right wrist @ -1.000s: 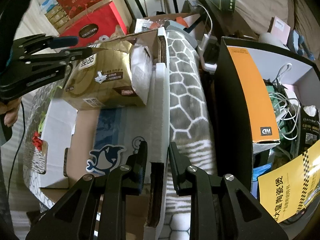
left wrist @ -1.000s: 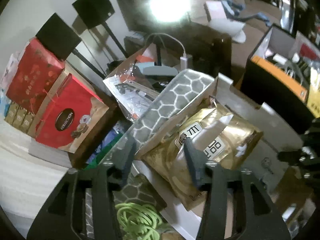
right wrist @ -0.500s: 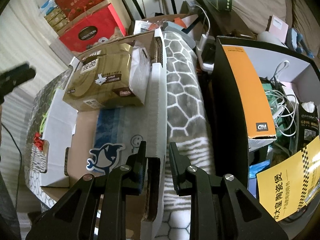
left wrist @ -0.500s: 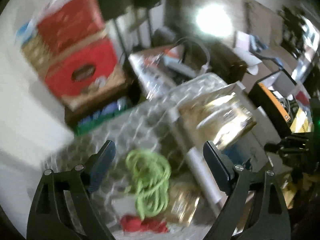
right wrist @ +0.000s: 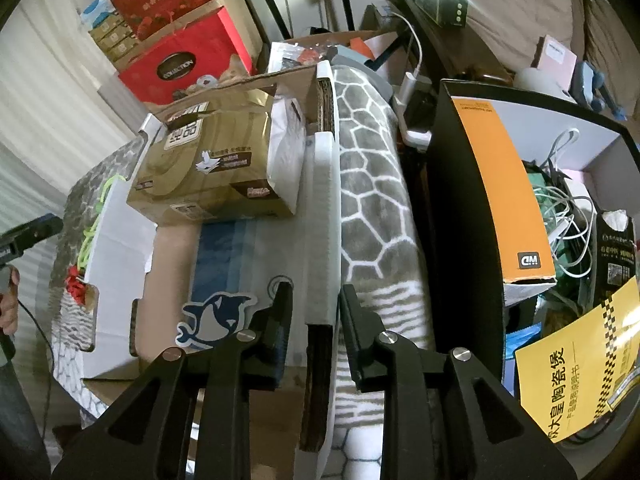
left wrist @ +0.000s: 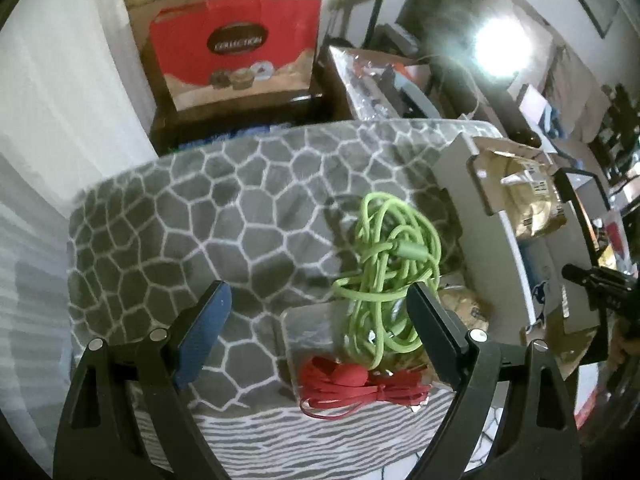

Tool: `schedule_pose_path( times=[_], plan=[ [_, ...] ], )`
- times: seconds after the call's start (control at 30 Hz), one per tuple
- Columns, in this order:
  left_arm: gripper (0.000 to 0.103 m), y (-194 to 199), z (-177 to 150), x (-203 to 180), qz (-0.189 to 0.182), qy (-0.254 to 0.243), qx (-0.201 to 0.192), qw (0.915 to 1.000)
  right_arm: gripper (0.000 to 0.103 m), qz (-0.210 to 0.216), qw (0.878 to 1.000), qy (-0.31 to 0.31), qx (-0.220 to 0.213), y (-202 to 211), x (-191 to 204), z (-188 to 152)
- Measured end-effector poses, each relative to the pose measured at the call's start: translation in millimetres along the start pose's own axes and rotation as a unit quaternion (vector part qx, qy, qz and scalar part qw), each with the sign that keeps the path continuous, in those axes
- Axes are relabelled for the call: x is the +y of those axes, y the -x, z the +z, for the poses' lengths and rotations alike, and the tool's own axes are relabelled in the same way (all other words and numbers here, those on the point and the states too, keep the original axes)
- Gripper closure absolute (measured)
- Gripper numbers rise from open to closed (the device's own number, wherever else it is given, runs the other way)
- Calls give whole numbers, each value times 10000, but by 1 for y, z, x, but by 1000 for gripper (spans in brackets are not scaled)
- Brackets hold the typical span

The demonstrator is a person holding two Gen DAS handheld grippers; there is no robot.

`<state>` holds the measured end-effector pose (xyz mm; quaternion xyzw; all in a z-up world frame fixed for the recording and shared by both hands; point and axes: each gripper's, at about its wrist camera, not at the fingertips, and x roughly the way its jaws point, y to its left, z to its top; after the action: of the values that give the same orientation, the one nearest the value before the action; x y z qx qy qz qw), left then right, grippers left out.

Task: Organize objects
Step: 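Grasp the green cable with the left gripper, then carry the green cable into the cardboard box and release it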

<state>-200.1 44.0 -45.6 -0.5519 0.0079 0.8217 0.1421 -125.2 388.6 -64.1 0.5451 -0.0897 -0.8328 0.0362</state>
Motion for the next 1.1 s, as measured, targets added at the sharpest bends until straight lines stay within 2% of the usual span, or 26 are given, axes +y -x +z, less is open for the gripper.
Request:
schedule_pose_path(
  times=[0.4, 0.47, 0.53, 0.6, 0.67, 0.7, 0.73, 0.93, 1.1],
  plan=[
    [18, -44, 11, -19, -127, 107, 347, 9993, 75, -168, 9998, 98, 11, -3, 6, 0],
    [27, -49, 14, -21, -229, 176, 380, 9989, 75, -167, 9998, 95, 11, -3, 7, 0],
    [47, -55, 15, -22, -442, 256, 466, 9976, 75, -165, 9998, 88, 13, -3, 7, 0],
    [53, -59, 17, -21, -603, 369, 524, 9961, 75, -161, 9998, 78, 12, -3, 7, 0],
    [61, -60, 19, -20, -530, 440, 499, 9964, 75, -158, 9998, 74, 11, -3, 7, 0],
    [75, -61, 20, -20, -489, 436, 502, 9966, 75, -158, 9998, 73, 12, -2, 7, 1],
    [82, -63, 20, -20, -510, 459, 548, 9961, 75, -158, 9998, 74, 10, -2, 8, 0],
    [91, -56, 22, -10, -679, 709, 414, 9943, 75, -138, 9999, 59, 9, -2, 7, 1],
    [92, -24, 26, -10, -894, 754, 67, 9931, 75, -102, 9999, 37, 5, -1, 5, 1]
  ],
)
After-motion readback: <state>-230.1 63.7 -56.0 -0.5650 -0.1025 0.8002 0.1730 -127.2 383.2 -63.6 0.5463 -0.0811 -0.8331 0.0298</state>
